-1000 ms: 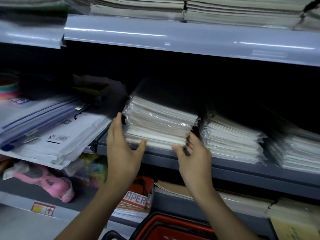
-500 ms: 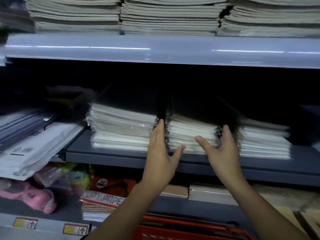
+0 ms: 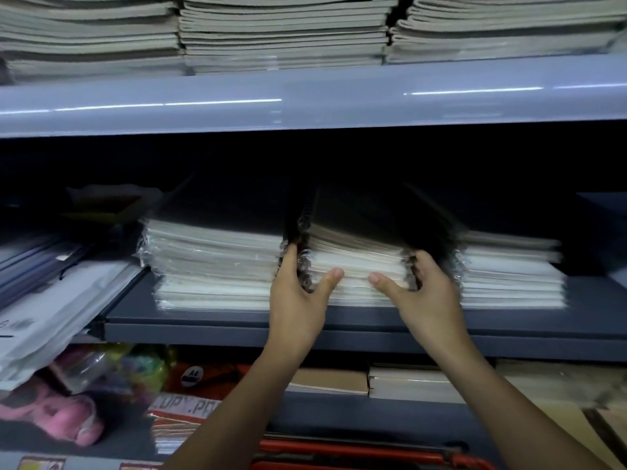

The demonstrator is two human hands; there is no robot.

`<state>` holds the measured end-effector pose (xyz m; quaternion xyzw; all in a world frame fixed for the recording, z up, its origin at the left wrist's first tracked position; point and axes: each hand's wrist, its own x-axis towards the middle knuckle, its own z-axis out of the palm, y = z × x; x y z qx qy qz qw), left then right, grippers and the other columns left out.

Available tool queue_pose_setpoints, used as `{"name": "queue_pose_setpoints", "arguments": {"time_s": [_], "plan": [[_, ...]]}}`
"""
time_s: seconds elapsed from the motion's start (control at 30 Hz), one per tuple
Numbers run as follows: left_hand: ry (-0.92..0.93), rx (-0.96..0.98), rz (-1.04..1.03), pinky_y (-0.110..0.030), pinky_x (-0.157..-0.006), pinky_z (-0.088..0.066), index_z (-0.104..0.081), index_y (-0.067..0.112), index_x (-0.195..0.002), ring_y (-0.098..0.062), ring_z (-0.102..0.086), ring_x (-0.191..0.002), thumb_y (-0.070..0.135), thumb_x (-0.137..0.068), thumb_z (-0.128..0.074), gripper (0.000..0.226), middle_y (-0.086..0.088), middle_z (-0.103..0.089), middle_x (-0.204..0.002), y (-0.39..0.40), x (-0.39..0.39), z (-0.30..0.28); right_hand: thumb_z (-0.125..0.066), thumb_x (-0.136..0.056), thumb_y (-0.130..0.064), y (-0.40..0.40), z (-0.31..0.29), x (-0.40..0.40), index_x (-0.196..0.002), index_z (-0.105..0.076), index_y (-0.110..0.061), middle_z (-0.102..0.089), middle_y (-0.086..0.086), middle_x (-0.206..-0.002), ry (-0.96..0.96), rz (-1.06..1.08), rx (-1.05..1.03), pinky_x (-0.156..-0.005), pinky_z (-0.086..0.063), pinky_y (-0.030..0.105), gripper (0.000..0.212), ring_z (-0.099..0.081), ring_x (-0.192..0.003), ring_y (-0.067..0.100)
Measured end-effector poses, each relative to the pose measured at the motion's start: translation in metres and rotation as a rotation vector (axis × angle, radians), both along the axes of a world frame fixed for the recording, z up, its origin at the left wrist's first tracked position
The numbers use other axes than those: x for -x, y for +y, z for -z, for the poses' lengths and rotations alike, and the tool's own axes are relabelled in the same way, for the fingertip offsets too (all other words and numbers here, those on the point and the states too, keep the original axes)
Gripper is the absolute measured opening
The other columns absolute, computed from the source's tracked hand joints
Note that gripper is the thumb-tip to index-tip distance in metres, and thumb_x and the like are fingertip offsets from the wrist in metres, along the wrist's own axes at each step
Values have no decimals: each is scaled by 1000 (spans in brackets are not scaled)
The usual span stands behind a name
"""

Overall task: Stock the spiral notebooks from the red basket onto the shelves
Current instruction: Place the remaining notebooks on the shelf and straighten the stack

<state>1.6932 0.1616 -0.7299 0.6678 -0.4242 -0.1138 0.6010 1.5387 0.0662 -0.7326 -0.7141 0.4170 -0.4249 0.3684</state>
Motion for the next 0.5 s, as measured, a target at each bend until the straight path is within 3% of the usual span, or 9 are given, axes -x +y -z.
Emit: {"name": "queue_pose_setpoints", "arguments": {"time_s": [0.03,0.1,0.17,0.23,0.33,0.4,0.47,0.5], "plan": [[-29,-22,19,-18,-109,-31,-36,34,-149,9,-38,-134,45,-84,-75,77,29,-43,-145,0,-1,-1,-76,-77,-56,-3,1,2,-121,-59,-21,-68,-10,-117,14,-18,-9,-94,-49,26,59,-60,-111,7],[-39,-35,39,-17,-108,-26,-28,33,-154,8,-30,-137,43,-80,-79,90,27,-35,-150,-3,-3,-4,-74,-81,-52,-5,1,2,-116,-61,-19,-68,-8,-112,4,-25,-12,-89,-47,22,50,-60,-107,8],[-16,-5,37,-19,-111,-28,-32,32,-152,8,-32,-133,38,-79,-81,89,27,-39,-144,-6,-2,-4,-74,-83,-48,-3,1,-1,-103,-61,-16,-68,-4,-97,-15,4,10,-78,-48,23,39,-61,-94,13],[-6,24,4,-27,-116,-34,-38,31,-149,3,-38,-134,37,-77,-83,85,24,-46,-142,-6,0,-3,-76,-83,-45,-1,0,-2,-88,-58,-12,-66,5,-86,-48,36,26,-77,-50,35,37,-61,-86,22],[-12,46,-19,-33,-114,-40,-45,37,-141,4,-47,-128,36,-76,-84,75,30,-53,-131,-5,2,-1,-78,-83,-36,2,-4,0,-73,-51,-24,-58,-3,-71,-90,36,9,-69,-46,30,31,-54,-71,16],[-10,50,-37,-33,-111,-44,-46,49,-130,10,-51,-118,35,-76,-85,68,40,-54,-117,-3,5,-2,-78,-85,-28,4,-4,1,-95,-65,-30,-71,-3,-97,-142,27,-39,-82,-50,25,16,-65,-88,11],[-2,56,-42,-34,-110,-45,-44,57,-123,11,-51,-118,36,-75,-85,66,45,-52,-114,0,6,-2,-76,-87,-22,8,-5,5,-132,-62,-18,-67,0,-122,-171,19,-70,-95,-45,18,47,-61,-105,4],[6,58,-33,-35,-111,-44,-44,56,-125,8,-50,-122,37,-74,-85,68,44,-51,-119,3,6,0,-75,-88,-22,6,-4,7,-139,-56,-16,-65,2,-127,-163,8,-76,-99,-42,19,55,-59,-107,2]]}}
